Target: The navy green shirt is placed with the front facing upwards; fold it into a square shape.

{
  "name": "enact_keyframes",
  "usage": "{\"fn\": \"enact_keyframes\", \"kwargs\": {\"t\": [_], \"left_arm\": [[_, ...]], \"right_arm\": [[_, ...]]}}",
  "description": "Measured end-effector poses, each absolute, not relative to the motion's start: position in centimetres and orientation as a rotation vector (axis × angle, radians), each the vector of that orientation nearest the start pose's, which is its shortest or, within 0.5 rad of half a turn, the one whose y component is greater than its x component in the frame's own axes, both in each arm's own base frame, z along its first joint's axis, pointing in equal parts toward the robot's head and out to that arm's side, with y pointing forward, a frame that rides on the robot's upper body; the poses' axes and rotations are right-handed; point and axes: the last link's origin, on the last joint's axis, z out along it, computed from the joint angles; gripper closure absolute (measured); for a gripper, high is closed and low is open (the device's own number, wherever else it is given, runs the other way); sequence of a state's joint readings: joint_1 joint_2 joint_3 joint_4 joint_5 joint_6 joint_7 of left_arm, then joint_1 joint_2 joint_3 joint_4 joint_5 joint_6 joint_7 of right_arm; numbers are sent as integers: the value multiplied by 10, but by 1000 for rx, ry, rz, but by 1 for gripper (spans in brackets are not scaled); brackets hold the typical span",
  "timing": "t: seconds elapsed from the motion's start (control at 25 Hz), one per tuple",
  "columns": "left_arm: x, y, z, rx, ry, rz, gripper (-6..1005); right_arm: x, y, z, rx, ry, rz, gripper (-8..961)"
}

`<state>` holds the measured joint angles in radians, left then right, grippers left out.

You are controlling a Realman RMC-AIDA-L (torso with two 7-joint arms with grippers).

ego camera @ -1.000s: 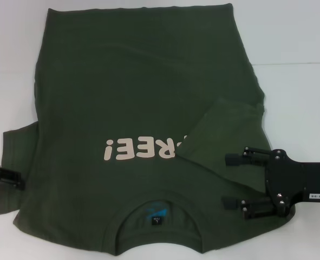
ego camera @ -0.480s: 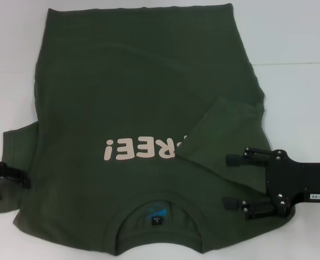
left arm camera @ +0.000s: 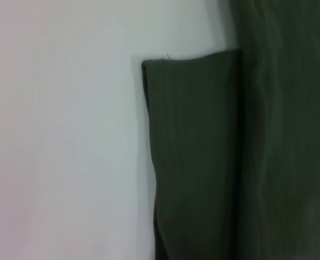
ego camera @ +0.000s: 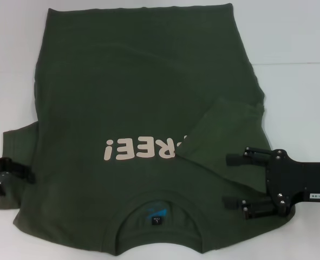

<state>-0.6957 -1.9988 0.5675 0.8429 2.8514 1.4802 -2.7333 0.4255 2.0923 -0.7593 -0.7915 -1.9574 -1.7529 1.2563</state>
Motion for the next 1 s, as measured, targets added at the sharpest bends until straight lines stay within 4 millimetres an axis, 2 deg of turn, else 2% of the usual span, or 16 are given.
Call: {"fn": "enact_keyframes", "kwargs": {"t": [0.28,0.72,1.0], "left_arm": [[-318,367,67,2467,2620,-170,160],[-318,368,67,2486,2615,-183,574],[-319,369,66,2509,2608,-207,722]], "right_arm": [[258,292,10,-2854,342,758,12],[258,292,10,-2854,343,758,12],[258,292,10,-2855,342,759,11]]}}
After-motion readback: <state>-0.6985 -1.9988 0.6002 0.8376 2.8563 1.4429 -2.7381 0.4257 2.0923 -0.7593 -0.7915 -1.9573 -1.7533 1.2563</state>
